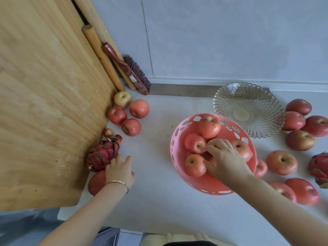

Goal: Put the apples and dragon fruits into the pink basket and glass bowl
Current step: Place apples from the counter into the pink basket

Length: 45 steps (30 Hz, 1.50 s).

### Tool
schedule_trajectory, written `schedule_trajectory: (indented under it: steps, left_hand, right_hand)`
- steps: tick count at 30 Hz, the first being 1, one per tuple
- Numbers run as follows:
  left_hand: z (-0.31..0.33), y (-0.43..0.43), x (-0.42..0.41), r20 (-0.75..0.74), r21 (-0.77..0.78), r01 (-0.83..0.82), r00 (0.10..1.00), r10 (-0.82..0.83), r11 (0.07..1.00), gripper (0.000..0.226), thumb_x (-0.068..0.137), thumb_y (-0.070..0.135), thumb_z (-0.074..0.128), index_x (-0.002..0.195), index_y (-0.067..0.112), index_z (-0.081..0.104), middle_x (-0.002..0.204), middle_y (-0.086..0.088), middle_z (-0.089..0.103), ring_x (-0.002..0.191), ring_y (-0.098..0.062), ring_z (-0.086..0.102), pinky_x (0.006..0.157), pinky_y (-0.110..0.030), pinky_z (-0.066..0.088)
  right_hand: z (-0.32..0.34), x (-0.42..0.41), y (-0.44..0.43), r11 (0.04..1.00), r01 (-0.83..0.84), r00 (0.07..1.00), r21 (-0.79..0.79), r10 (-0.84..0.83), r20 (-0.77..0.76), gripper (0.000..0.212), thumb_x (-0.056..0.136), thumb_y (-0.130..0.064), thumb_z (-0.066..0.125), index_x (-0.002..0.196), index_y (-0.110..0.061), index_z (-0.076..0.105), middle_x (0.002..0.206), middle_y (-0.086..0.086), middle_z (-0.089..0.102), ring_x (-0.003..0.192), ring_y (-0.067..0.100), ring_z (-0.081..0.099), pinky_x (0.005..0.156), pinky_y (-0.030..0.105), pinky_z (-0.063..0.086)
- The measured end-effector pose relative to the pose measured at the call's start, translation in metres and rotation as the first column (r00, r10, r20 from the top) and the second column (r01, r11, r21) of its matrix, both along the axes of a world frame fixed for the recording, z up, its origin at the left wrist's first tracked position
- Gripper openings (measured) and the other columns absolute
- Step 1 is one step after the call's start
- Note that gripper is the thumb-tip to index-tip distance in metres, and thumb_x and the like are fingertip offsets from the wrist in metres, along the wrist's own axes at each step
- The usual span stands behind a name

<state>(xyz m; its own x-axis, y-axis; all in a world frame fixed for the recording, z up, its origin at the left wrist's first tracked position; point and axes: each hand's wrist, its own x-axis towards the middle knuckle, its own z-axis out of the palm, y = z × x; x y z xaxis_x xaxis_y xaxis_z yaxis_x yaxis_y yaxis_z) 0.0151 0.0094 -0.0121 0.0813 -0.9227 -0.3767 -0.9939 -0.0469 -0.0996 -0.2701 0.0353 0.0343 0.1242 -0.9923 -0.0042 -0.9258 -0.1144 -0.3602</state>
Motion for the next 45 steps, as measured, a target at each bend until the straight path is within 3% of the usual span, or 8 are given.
schedule_trajectory:
  steps: [8, 15, 17, 22, 27, 30, 35, 45]
  left_hand:
    - [-0.014, 0.024, 0.044, 0.274, 0.103, -0.151, 0.954, 0.118, 0.983, 0.065, 0.082, 0.037, 0.062, 0.134, 0.026, 0.026, 0.126, -0.011, 0.021, 0.113, -0.037, 0.042, 0.09, -0.046, 0.049]
    - [0.028, 0.021, 0.022, -0.109, 0.199, -0.225, 0.962, 0.25, 0.954, 0.067, 0.07, 0.046, 0.067, 0.125, 0.023, 0.037, 0.109, -0.006, 0.023, 0.089, -0.029, 0.051, 0.08, -0.032, 0.046]
    - [0.052, 0.015, 0.001, -0.426, 0.239, -0.334, 0.807, 0.408, 0.912, 0.055, 0.07, 0.04, 0.068, 0.116, 0.021, 0.046, 0.108, -0.005, 0.029, 0.088, -0.028, 0.05, 0.082, -0.03, 0.043]
    - [0.095, 0.009, -0.086, -0.81, 0.544, -0.379, -0.006, 0.586, 0.748, 0.025, 0.083, 0.027, 0.063, 0.099, 0.011, 0.052, 0.095, -0.007, 0.06, 0.08, -0.017, 0.061, 0.06, -0.027, 0.056]
    - [0.096, -0.006, -0.144, -0.837, 0.513, -0.216, 0.092, 0.54, 0.831, 0.028, 0.071, 0.055, 0.055, 0.086, 0.032, 0.059, 0.094, 0.003, 0.065, 0.089, -0.023, 0.067, 0.083, -0.044, 0.057]
    - [0.086, -0.023, -0.159, -0.905, 0.224, -0.136, 0.338, 0.258, 0.965, 0.015, 0.077, 0.044, 0.053, 0.071, 0.03, 0.056, 0.086, 0.003, 0.065, 0.089, -0.023, 0.067, 0.085, -0.043, 0.055]
    - [0.057, -0.062, -0.189, -0.658, -0.167, 0.217, 0.702, -0.273, 0.962, 0.049, 0.074, 0.02, 0.066, 0.12, 0.021, 0.051, 0.13, -0.004, 0.044, 0.118, -0.025, 0.05, 0.097, -0.041, 0.045]
    - [0.021, -0.108, -0.229, -0.411, -0.059, 0.434, 0.81, -0.418, 0.899, 0.067, 0.067, 0.029, 0.07, 0.128, 0.03, 0.042, 0.138, -0.005, 0.029, 0.11, -0.041, 0.045, 0.098, -0.045, 0.041]
  right_hand:
    - [-0.016, 0.035, 0.007, 0.989, -0.141, 0.977, 0.038, 0.133, 0.165, 0.019, 0.067, -0.016, 0.069, 0.086, -0.021, 0.07, 0.09, 0.001, 0.066, 0.084, 0.03, 0.062, 0.064, 0.041, 0.055]
    - [-0.002, 0.051, 0.007, 0.979, -0.203, 0.945, 0.035, 0.186, 0.269, 0.035, 0.069, -0.023, 0.065, 0.104, -0.021, 0.065, 0.101, 0.005, 0.063, 0.092, 0.03, 0.059, 0.076, 0.045, 0.053]
    - [0.006, 0.054, 0.008, 0.954, -0.295, 0.914, 0.057, 0.265, 0.307, 0.058, 0.069, -0.034, 0.067, 0.123, -0.032, 0.045, 0.121, 0.003, 0.053, 0.109, 0.025, 0.053, 0.087, 0.041, 0.049]
    - [0.025, 0.066, 0.011, 0.958, -0.28, 0.872, -0.062, 0.281, 0.4, 0.09, 0.064, -0.045, 0.073, 0.135, -0.033, 0.02, 0.133, 0.004, 0.035, 0.12, 0.012, 0.038, 0.092, 0.027, 0.047]
    - [0.033, 0.021, 0.0, 0.99, 0.086, 0.857, -0.114, -0.015, 0.515, 0.074, 0.052, -0.037, 0.083, 0.113, -0.019, 0.043, 0.107, -0.003, 0.05, 0.098, 0.003, 0.045, 0.086, -0.002, 0.03]
    - [0.033, -0.024, -0.016, 0.959, 0.285, 0.849, -0.002, -0.251, 0.465, 0.069, 0.052, -0.025, 0.087, 0.107, -0.019, 0.047, 0.101, -0.003, 0.043, 0.095, 0.007, 0.043, 0.078, 0.001, 0.029]
    - [0.02, -0.077, -0.051, 0.914, 0.388, 0.841, 0.121, -0.404, 0.36, 0.067, 0.06, -0.015, 0.08, 0.119, -0.015, 0.049, 0.109, 0.001, 0.037, 0.099, 0.012, 0.041, 0.082, 0.008, 0.027]
    - [-0.007, -0.078, -0.078, 0.932, 0.301, 0.917, 0.202, -0.341, 0.208, 0.072, 0.062, -0.025, 0.074, 0.127, -0.017, 0.044, 0.121, 0.01, 0.038, 0.111, 0.03, 0.045, 0.093, 0.038, 0.043]
